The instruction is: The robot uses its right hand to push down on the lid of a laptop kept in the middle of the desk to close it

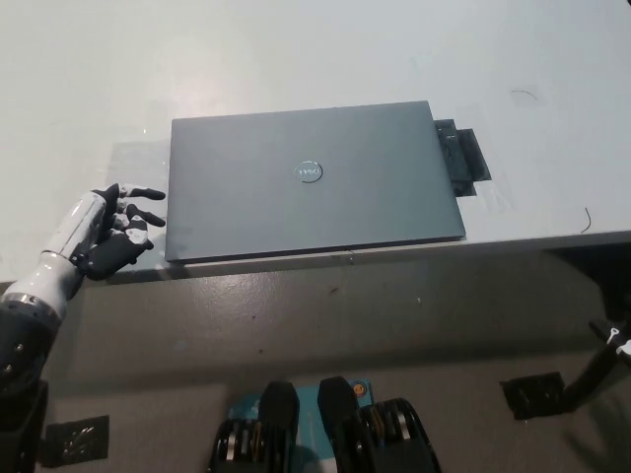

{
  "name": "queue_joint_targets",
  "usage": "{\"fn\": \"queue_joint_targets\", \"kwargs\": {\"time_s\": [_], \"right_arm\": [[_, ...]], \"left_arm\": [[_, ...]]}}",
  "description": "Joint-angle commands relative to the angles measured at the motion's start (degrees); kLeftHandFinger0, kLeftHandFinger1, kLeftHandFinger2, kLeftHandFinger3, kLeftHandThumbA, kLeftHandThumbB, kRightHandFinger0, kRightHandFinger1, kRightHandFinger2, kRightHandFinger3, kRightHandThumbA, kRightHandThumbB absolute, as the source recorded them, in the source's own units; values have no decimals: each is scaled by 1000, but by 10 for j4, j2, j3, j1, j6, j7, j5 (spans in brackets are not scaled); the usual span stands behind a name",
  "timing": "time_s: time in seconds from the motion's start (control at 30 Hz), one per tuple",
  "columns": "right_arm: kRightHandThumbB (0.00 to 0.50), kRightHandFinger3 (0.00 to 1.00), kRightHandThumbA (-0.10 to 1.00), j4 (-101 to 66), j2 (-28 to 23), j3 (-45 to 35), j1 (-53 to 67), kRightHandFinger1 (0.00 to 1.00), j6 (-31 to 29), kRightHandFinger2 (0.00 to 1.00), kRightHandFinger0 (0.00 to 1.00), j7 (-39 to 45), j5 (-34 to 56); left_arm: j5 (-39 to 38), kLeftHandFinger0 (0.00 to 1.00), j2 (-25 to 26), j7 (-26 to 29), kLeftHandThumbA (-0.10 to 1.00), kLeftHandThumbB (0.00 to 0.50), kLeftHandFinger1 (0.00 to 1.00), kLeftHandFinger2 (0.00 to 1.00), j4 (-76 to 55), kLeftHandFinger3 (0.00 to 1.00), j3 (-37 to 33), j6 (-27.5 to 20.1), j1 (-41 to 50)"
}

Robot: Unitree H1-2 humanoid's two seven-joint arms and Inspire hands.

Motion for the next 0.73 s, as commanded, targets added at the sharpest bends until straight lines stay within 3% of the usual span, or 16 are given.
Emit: {"fn": "queue_joint_targets", "kwargs": {"time_s": [0.0,0.17,0.33,0.57,0.7], "right_arm": [[291,1000,1000,-6,-9,-5,-6,889,-33,895,948,4,14],[274,1000,1000,-9,-15,-1,-10,897,-28,900,957,10,16],[307,1000,1000,-13,-17,0,-10,883,-19,881,942,6,14],[285,1000,1000,-12,-21,3,-11,897,-18,894,960,7,13],[269,1000,1000,-11,-22,3,-10,906,-21,898,980,11,16]], "left_arm": [[7,315,6,15,-98,6,388,503,-10,655,10,-13,-7],[5,325,3,17,-100,2,395,510,-14,663,13,-14,-2],[4,345,1,17,-99,0,416,529,-16,677,15,-11,1],[6,310,-2,19,-100,8,386,511,-14,667,16,-16,3],[4,341,-2,17,-100,5,409,525,-12,678,17,-14,3]]}}
